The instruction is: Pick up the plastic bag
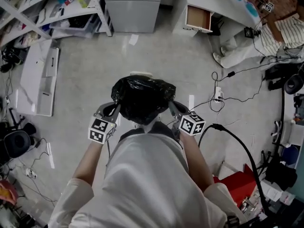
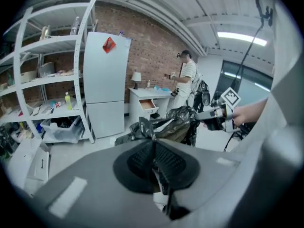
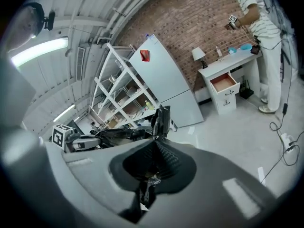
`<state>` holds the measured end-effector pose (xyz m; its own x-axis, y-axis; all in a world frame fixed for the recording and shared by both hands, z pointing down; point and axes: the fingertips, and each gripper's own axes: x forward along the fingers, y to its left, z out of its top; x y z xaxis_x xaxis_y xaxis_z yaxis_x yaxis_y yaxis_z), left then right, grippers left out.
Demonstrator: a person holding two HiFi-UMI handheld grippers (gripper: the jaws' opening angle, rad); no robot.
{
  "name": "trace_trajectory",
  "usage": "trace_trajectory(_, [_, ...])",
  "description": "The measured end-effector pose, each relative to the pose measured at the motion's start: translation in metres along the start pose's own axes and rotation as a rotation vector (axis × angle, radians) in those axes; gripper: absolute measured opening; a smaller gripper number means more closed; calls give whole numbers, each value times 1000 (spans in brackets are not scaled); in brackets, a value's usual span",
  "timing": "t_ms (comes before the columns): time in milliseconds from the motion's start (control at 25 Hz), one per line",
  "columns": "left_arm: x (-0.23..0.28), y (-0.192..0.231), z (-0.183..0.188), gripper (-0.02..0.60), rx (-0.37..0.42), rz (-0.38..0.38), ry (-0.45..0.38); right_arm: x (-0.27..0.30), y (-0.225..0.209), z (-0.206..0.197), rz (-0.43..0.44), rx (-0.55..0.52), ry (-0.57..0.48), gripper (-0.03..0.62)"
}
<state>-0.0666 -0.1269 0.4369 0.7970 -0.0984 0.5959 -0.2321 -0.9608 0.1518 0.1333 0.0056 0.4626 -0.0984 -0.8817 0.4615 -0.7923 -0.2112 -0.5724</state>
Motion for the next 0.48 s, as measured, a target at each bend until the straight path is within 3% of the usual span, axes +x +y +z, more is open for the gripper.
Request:
trace_trajectory(240, [-21, -3, 27, 6, 33, 9, -58, -27, 28, 24, 11, -69, -76, 2])
trace_trajectory(480, [-39, -14, 29, 6, 5, 66, -91, -39, 34, 24, 45, -143, -62, 2])
